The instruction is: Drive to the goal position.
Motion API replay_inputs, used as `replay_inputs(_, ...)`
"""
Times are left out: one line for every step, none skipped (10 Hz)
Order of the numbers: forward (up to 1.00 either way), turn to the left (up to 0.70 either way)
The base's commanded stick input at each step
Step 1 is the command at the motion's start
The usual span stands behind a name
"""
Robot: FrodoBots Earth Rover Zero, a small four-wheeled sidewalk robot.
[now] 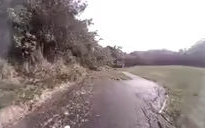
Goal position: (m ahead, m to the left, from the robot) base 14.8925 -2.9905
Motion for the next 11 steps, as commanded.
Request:
replay_inputs(1.00,-0.40)
replay_inputs(1.00,-0.40)
replay_inputs(1.00,-0.40)
replay_inputs(1.00,-0.40)
replay_inputs(1.00,-0.40)
replay_inputs(1.00,-0.40)
replay_inputs(1.00,-0.30)
replay_inputs(1.00,-0.05)
replay_inputs(1.00,0.00)
replay_inputs(1.00,0.00)
replay_inputs(1.00,0.00)
